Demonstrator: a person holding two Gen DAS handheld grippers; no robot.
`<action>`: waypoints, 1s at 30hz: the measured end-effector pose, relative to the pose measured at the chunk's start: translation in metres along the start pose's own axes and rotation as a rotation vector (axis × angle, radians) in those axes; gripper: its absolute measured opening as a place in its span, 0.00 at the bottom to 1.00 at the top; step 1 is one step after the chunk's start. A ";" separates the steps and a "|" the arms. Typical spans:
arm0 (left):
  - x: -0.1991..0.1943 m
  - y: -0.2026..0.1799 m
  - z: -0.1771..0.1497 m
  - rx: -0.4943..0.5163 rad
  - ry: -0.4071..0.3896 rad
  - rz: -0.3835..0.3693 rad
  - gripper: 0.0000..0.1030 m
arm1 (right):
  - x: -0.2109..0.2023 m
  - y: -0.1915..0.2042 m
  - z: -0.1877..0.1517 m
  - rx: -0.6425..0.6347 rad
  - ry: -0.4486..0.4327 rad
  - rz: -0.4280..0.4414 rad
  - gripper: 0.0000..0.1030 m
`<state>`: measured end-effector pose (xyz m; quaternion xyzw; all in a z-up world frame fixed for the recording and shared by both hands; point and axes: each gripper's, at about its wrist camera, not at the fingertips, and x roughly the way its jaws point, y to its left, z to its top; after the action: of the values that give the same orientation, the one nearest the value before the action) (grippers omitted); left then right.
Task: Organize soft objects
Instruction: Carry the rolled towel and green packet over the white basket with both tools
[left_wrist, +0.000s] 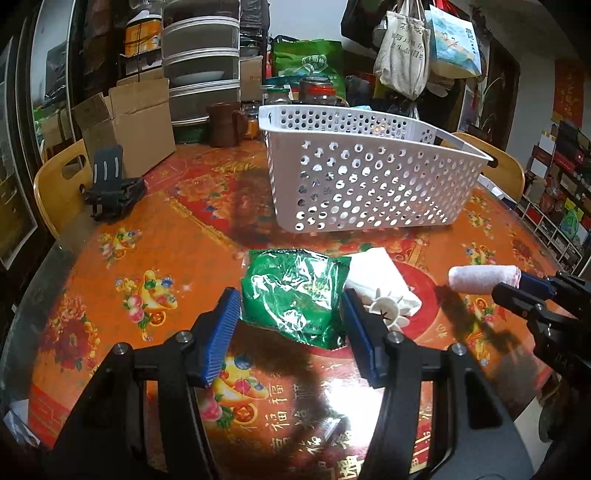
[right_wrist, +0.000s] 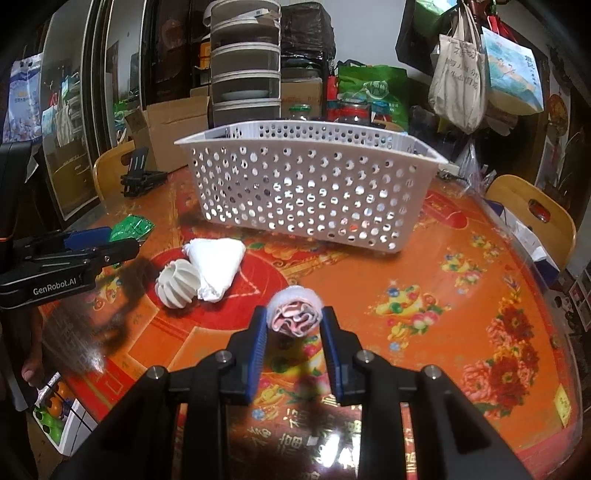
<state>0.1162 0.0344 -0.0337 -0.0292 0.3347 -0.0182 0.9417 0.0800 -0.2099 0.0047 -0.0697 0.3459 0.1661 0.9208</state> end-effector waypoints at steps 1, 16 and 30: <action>-0.001 0.000 0.001 -0.001 -0.003 -0.002 0.52 | -0.002 0.000 0.002 -0.002 -0.005 -0.002 0.27; -0.028 -0.008 0.027 0.005 -0.055 -0.027 0.52 | -0.026 -0.005 0.026 -0.024 -0.074 -0.025 0.26; -0.050 -0.027 0.090 0.050 -0.105 -0.068 0.52 | -0.050 -0.018 0.081 -0.032 -0.141 -0.036 0.26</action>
<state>0.1334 0.0141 0.0693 -0.0182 0.2831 -0.0571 0.9572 0.1010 -0.2197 0.0987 -0.0789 0.2764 0.1595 0.9444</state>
